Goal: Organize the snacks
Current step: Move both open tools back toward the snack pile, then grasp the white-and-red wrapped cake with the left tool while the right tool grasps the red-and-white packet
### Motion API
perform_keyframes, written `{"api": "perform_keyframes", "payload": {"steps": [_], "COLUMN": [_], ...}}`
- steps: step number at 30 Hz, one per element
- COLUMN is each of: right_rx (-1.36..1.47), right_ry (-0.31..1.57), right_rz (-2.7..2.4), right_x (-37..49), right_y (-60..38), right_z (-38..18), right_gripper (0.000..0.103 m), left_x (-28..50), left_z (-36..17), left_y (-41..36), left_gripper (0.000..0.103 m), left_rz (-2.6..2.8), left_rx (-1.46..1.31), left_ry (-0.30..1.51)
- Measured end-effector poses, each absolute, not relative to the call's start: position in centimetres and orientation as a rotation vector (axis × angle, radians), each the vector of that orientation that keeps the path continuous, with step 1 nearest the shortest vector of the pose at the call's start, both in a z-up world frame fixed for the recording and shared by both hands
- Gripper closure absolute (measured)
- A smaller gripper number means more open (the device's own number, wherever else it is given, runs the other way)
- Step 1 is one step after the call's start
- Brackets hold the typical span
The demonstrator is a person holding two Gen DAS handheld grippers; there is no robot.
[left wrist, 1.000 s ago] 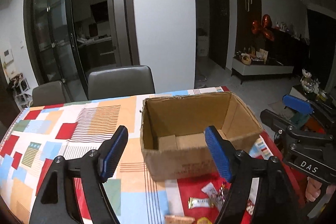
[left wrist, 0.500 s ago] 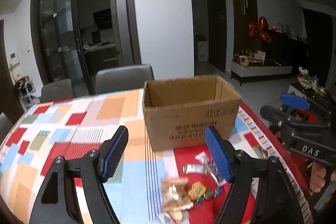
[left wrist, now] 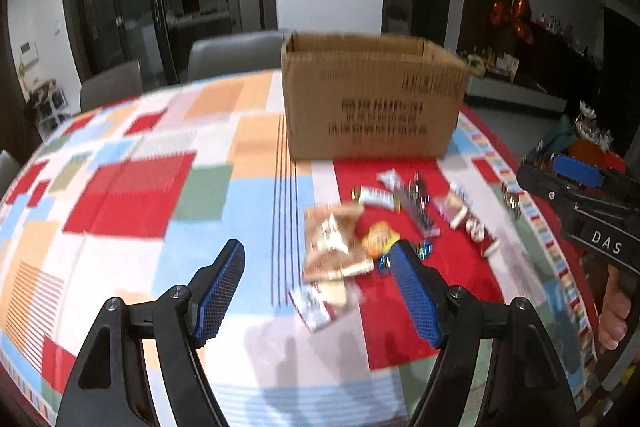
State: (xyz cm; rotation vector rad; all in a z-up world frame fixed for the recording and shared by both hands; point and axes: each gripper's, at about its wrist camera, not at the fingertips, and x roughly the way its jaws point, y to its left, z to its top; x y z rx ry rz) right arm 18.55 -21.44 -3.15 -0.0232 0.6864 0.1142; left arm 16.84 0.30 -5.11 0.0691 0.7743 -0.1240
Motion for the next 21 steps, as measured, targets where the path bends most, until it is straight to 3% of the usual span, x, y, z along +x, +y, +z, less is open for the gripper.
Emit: {"api": "perform_keyframes", "payload": {"steps": [10, 21], "right_rx": [-0.027, -0.004], "right_ry": [0.842, 0.923], "right_rz": [0.091, 0.072], "right_x": [19.5, 21.6], "right_y": [-21.9, -22.1], "right_z": [-8.1, -11.2], "right_gripper": [0.035, 0.038], "left_x": [18.7, 21.0], "left_z": [-10.3, -13.5], "left_y": [0.7, 0.6], "left_gripper": [0.029, 0.031], "left_rz": [-0.115, -0.073], "left_rx": [0.001, -0.020], "left_ry": [0.946, 1.018]}}
